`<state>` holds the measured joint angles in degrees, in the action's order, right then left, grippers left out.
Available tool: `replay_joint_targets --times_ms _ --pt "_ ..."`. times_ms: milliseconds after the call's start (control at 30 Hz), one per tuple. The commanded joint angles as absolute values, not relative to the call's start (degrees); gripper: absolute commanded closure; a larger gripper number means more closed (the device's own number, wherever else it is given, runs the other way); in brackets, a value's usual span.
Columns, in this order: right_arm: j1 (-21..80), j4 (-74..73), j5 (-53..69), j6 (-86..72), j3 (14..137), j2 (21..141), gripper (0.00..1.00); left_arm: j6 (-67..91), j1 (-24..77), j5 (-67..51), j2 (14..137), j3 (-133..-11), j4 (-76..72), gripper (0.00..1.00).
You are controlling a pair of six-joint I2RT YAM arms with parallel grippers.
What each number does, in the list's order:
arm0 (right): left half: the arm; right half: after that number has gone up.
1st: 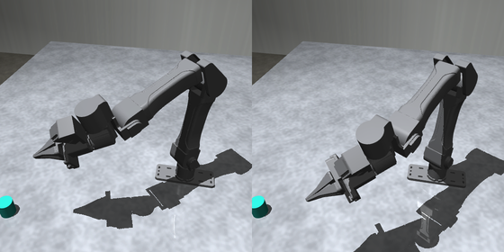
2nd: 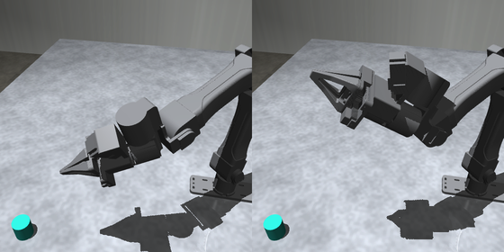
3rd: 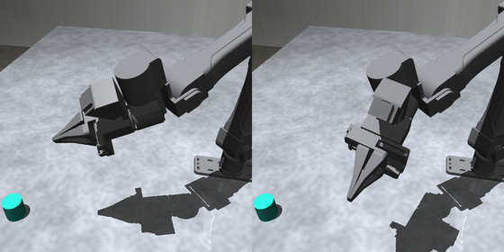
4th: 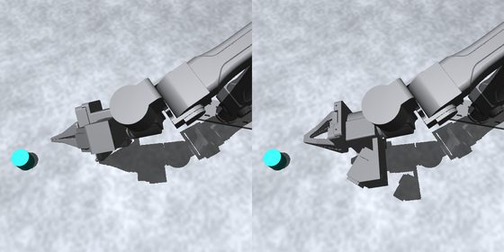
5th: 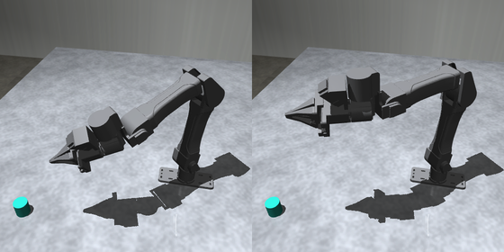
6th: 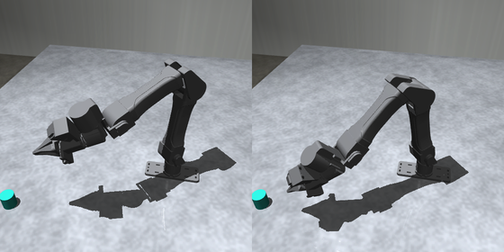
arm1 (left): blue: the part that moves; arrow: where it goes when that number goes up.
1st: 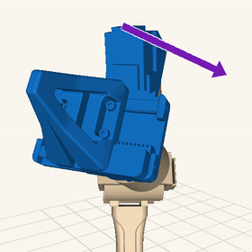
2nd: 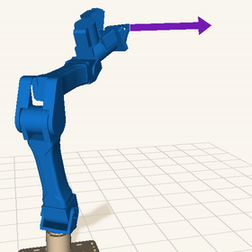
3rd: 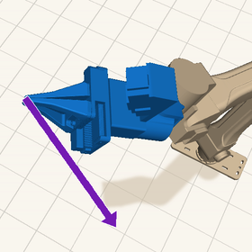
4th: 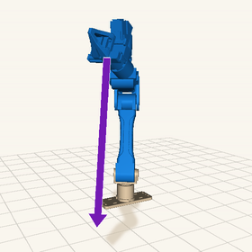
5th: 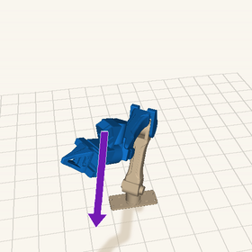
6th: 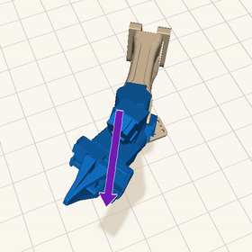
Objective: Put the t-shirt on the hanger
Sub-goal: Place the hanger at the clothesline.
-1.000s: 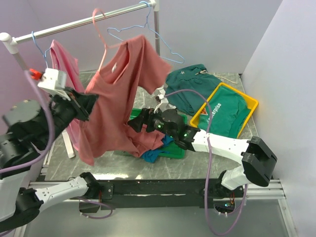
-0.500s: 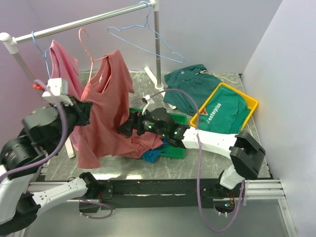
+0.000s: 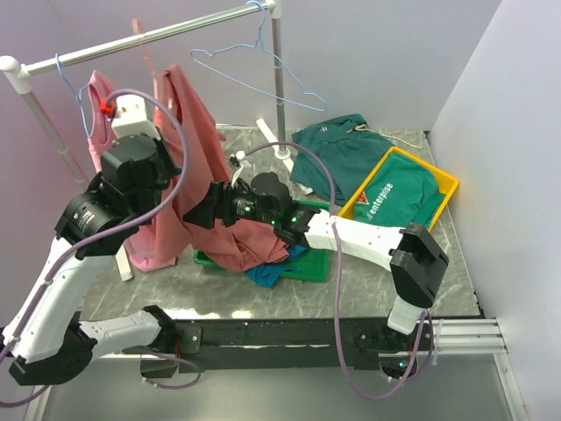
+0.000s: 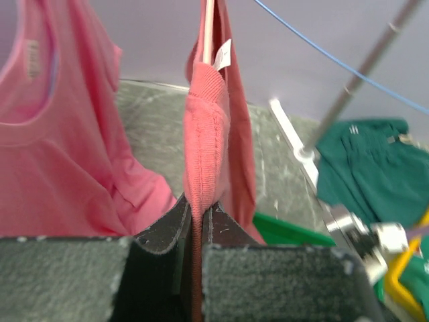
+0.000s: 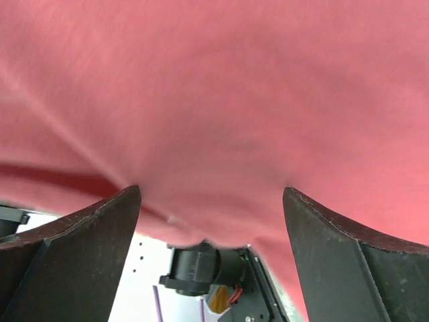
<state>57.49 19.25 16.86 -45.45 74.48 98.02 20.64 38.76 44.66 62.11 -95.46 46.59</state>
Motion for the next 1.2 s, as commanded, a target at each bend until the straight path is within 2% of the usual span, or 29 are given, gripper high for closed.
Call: replay_joint_targets --times_ms 0,233,467,900,1000,1167 --pt "57.74 19.95 19.07 -46.58 78.13 99.84 0.06 17.93 35.34 45.88 61.52 -99.4 38.41 0.99" --pt "57.74 19.42 18.9 -46.32 77.96 100.2 0.06 17.4 29.27 40.98 63.72 -99.85 38.76 0.99" --pt "57.66 18.81 17.93 -45.09 75.5 98.79 0.06 19.51 24.79 37.97 61.96 -90.72 36.74 0.99" --pt "57.74 14.77 11.08 -39.82 69.61 92.99 0.06 20.39 23.47 35.42 59.5 -83.49 34.89 0.99" --pt "57.66 13.8 9.32 -38.85 68.56 91.32 0.05 20.13 23.47 34.28 58.89 -84.9 35.59 0.86" --pt "57.74 11.96 4.23 -37.18 66.36 87.37 0.05 18.81 23.47 30.68 57.22 -88.85 37.53 0.45"
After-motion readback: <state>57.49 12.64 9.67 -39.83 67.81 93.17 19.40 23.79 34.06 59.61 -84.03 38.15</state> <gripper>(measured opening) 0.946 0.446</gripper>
